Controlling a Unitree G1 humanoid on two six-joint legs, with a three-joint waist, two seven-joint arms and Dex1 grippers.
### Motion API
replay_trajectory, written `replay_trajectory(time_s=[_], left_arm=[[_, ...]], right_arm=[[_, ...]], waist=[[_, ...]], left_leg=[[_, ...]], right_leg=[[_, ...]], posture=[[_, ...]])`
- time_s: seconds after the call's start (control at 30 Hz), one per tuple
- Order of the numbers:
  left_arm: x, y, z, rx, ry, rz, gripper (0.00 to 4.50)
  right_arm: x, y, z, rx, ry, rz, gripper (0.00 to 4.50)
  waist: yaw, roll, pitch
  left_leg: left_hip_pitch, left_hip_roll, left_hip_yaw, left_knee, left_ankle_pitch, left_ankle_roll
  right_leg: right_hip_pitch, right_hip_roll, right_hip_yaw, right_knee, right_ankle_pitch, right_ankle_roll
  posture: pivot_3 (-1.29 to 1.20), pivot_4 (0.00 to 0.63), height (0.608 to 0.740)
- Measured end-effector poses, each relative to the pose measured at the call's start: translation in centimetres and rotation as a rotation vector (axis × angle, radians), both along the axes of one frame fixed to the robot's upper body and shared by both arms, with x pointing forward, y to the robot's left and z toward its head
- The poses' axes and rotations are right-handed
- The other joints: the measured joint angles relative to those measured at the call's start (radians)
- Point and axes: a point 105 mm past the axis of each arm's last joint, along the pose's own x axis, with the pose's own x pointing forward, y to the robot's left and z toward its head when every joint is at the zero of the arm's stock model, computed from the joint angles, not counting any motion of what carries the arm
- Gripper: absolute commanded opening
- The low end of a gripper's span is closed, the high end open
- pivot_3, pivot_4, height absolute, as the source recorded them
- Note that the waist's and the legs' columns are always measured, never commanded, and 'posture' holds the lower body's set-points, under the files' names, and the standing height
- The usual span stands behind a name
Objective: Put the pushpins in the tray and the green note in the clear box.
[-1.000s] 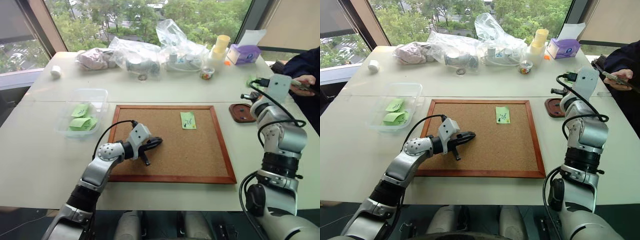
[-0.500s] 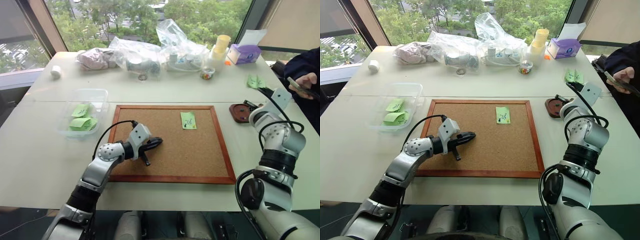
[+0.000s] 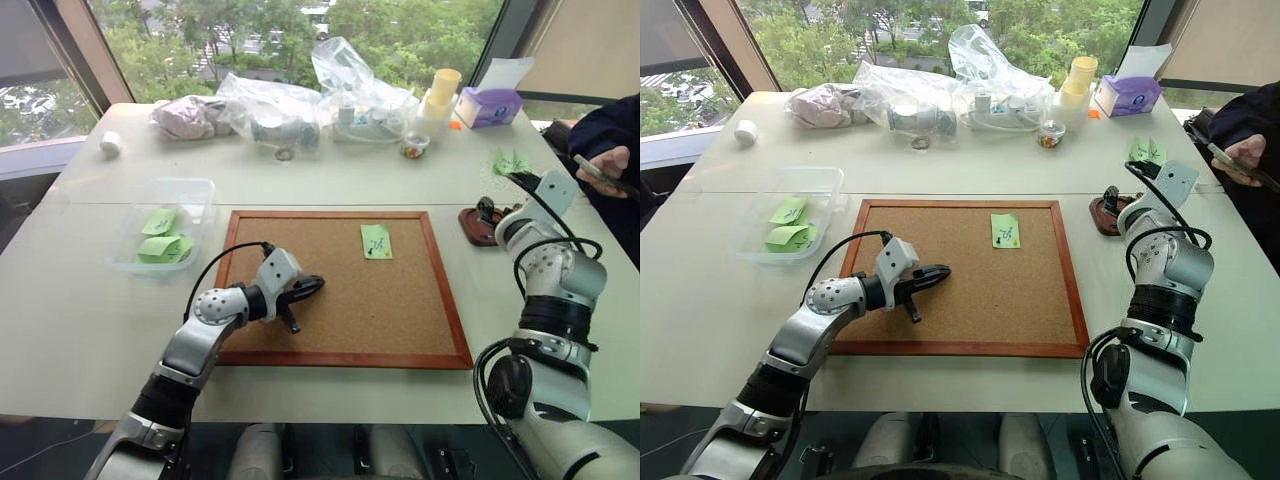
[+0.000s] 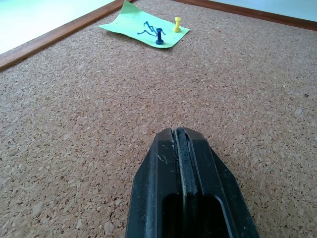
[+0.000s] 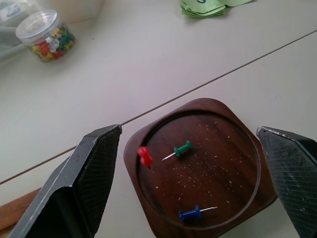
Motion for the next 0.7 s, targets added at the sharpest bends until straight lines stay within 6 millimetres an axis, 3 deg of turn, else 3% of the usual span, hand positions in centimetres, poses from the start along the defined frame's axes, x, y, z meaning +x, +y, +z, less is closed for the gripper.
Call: replay_trajectory(time_s=[0.2, 0.33, 0.5, 0.67, 0.7], left_arm=[[0.0, 0.0, 0.0, 0.000, 0.002, -0.001, 0.00], [0.0, 0.0, 0.0, 0.001, 0.003, -0.001, 0.00], [-0.1, 0.0, 0.0, 0.001, 0.002, -0.001, 0.00], [-0.1, 0.0, 0.0, 0.000, 0.002, -0.005, 0.00], [-0.1, 0.0, 0.0, 0.001, 0.002, -0.004, 0.00]], right_arm=[[-0.6, -0.5, -1.5, -0.055, 0.069, -0.029, 4.46], [-0.1, 0.8, -0.6, -0.023, 0.008, 0.059, 4.46], [-0.4, 6.3, 2.5, -0.052, -0.105, 0.412, 4.46], [-4.4, 13.0, -0.1, -0.155, -0.023, 0.860, 4.46], [-4.9, 13.7, -0.8, -0.181, -0.002, 0.907, 3.92]], waist=[[0.000, 0.000, 0.000], [0.000, 0.000, 0.000], [0.002, 0.000, 0.000], [0.003, 0.000, 0.000], [0.003, 0.000, 0.000]], left_leg=[[0.000, 0.000, 0.000, 0.000, 0.000, 0.000], [0.000, 0.000, 0.000, 0.000, 0.000, 0.000], [0.000, 0.001, -0.001, -0.001, 0.000, 0.000], [0.000, 0.000, -0.001, -0.001, -0.003, 0.006], [0.000, 0.000, -0.001, -0.001, -0.004, 0.006]], right_leg=[[0.000, 0.000, 0.000, 0.000, 0.000, 0.000], [0.000, 0.000, 0.000, -0.001, 0.000, 0.000], [0.001, 0.000, 0.000, -0.001, 0.000, 0.000], [0.002, 0.000, 0.000, -0.004, 0.000, 0.000], [0.002, 0.000, 0.000, -0.004, 0.000, 0.000]], posture=[[0.00, 0.150, 0.740], [0.00, 0.150, 0.740], [0.00, 0.150, 0.740], [0.00, 0.150, 0.740], [0.00, 0.150, 0.740]])
